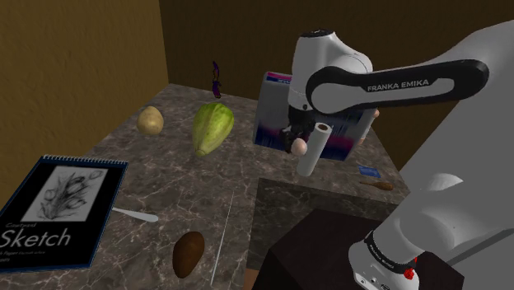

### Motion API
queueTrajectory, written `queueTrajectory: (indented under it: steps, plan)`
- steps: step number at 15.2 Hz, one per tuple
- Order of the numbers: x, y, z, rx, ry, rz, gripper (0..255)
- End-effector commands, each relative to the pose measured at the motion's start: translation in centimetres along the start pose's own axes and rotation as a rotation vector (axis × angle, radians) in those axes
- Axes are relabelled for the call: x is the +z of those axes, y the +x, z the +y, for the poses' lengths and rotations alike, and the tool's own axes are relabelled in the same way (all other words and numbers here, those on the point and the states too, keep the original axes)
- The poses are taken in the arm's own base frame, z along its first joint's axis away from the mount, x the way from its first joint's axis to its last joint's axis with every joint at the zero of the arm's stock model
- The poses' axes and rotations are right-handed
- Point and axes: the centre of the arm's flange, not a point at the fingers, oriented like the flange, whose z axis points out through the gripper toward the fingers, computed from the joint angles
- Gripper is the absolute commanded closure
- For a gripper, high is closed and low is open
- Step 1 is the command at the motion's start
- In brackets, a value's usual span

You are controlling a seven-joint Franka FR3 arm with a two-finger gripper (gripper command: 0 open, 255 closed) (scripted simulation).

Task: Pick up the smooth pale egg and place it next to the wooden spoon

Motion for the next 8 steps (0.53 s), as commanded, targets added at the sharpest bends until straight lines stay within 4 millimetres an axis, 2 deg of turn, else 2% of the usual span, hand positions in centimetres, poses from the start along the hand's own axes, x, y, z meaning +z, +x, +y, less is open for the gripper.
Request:
queueTrajectory:
  steps: [1, 8]
  plan:
    - [0.3, -1.6, 2.1, -0.001, 0.001, 0.0, 255]
    - [1.6, -6.9, 9.6, -0.001, 0.001, 0.0, 255]
